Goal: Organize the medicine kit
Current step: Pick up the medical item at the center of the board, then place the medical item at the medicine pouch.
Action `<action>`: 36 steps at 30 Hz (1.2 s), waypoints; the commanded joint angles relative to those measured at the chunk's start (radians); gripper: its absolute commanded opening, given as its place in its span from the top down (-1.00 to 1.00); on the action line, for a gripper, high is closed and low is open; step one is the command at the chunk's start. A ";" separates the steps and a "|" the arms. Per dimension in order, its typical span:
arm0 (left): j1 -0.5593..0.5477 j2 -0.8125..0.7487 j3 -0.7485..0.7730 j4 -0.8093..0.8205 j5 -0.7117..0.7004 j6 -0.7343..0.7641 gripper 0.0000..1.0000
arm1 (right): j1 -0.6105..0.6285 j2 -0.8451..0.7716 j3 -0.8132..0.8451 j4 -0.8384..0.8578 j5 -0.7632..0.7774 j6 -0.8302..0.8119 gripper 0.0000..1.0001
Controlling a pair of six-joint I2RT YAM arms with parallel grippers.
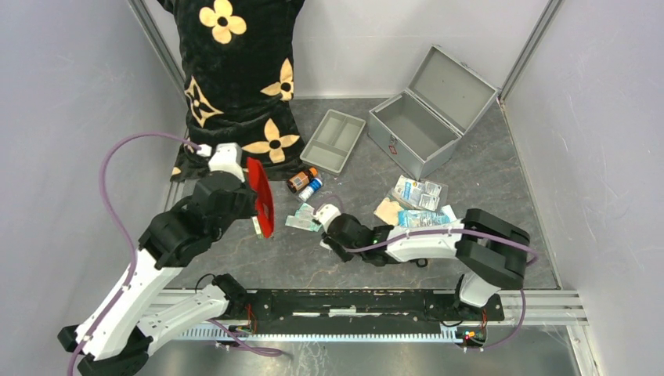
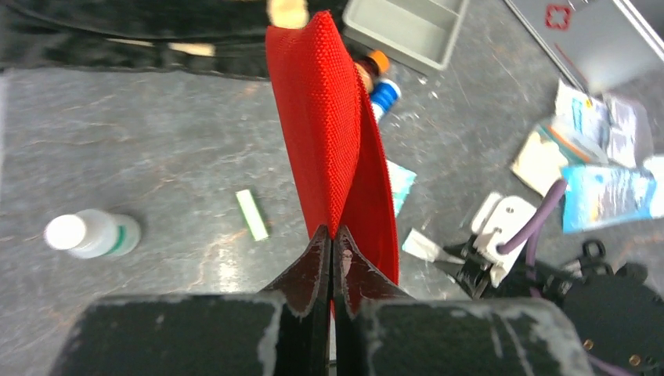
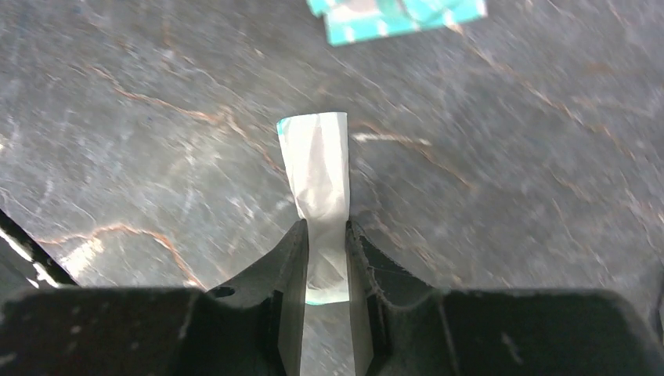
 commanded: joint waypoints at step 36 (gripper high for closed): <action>-0.004 0.190 -0.235 0.285 0.104 -0.118 0.96 | -0.241 -0.250 -0.160 0.833 -0.427 0.792 0.45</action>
